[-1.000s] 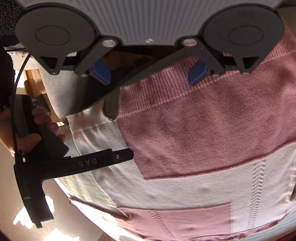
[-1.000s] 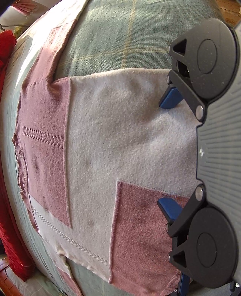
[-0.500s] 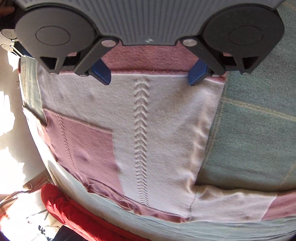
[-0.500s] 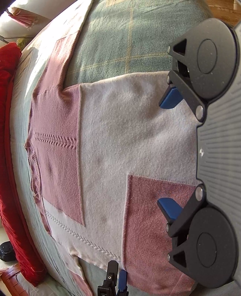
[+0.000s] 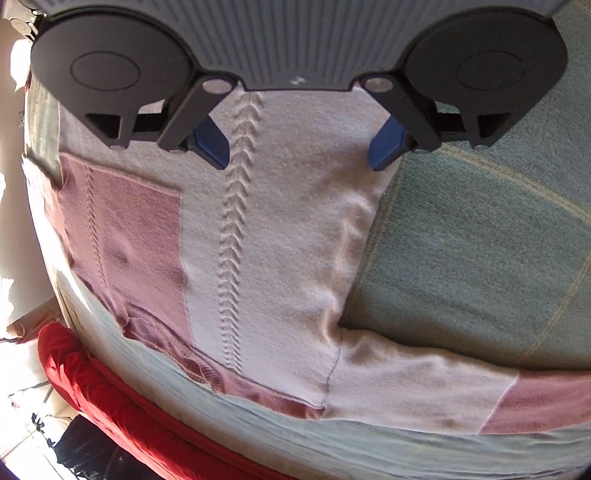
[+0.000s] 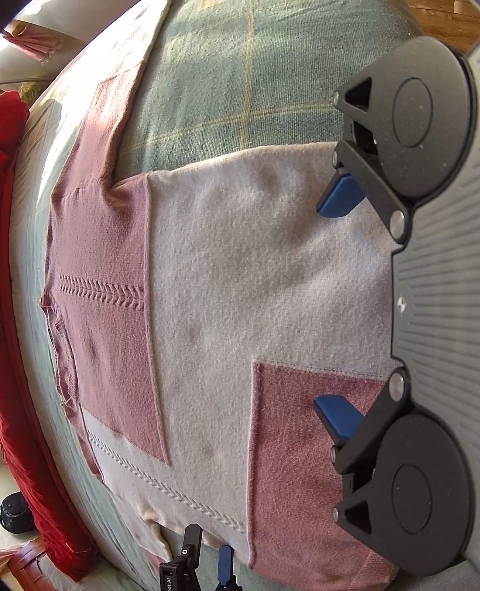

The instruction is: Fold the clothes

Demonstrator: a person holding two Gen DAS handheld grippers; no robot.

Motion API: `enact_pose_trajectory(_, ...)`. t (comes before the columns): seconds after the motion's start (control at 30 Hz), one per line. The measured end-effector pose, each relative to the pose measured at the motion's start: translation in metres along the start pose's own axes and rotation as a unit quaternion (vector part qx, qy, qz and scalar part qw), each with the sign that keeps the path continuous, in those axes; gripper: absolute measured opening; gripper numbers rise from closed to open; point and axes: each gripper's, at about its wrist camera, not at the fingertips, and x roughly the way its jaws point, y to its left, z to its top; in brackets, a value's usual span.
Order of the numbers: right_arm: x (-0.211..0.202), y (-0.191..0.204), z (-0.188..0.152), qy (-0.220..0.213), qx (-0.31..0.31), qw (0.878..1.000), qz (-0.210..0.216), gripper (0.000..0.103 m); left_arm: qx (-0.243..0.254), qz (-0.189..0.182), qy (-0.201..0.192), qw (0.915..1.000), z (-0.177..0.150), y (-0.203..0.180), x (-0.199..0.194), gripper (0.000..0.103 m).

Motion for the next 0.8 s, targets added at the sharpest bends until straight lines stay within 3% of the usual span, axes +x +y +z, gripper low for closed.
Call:
enact_pose_trajectory(0.1, -0.002, -0.001, 0.003, -0.009, 0.007, 1.000, 0.007, 0.103, 0.029, -0.020, 0.002, 0.9994, -0.007, -0.016, -0.017, 0.087)
enact_pose_trajectory(0.2, 0.000, 0.002, 0.007, -0.009, 0.007, 1.000, 0.020, 0.103, 0.064, -0.033, 0.034, 0.9969, -0.029, -0.035, -0.021, 0.087)
enact_pose_trajectory(0.4, 0.005, 0.002, 0.002, 0.005, 0.009, 1.000, 0.019, 0.103, 0.113, -0.003, 0.068, 0.9912, -0.074, -0.050, -0.010, 0.087)
enact_pose_trajectory(0.6, 0.008, -0.009, -0.005, 0.014, 0.023, 1.000, 0.003, 0.103, 0.110, 0.001, 0.068, 0.9917, -0.090, -0.041, -0.023, 0.087)
enact_pose_trajectory(0.8, 0.007, -0.009, -0.006, 0.012, 0.027, 1.000, 0.005, 0.103, 0.141, -0.002, 0.051, 0.9887, -0.102, -0.052, -0.043, 0.087)
